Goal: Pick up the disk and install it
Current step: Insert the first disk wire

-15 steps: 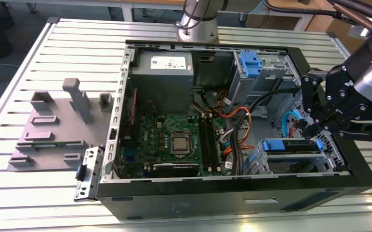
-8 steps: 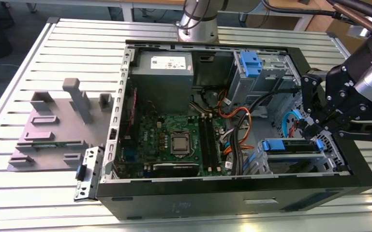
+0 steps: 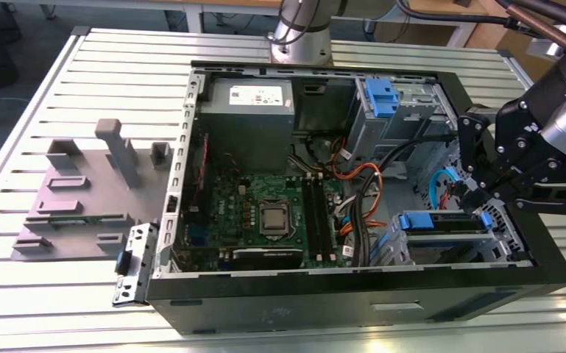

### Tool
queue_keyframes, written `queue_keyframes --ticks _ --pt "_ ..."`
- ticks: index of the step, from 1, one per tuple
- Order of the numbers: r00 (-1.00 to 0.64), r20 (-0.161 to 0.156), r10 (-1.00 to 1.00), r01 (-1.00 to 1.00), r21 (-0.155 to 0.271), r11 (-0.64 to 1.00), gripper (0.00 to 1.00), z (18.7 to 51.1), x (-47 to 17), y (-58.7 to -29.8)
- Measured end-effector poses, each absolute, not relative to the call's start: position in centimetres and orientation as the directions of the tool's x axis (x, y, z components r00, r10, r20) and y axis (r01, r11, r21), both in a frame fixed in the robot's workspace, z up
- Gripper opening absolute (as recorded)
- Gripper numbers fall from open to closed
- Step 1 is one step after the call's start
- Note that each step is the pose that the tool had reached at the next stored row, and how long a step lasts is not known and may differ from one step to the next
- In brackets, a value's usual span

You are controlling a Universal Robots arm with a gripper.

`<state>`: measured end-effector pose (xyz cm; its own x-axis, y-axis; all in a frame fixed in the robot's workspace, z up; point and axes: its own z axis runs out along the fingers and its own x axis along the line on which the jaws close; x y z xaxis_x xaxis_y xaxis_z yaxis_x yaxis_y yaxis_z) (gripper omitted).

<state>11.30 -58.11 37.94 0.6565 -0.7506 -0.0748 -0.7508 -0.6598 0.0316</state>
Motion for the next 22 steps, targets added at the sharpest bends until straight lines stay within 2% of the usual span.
queue_keyframes --ticks 22 --pt "0.681 -0.075 -0.729 -0.729 0.032 -0.684 0.11 37.93 11.30 -58.11"
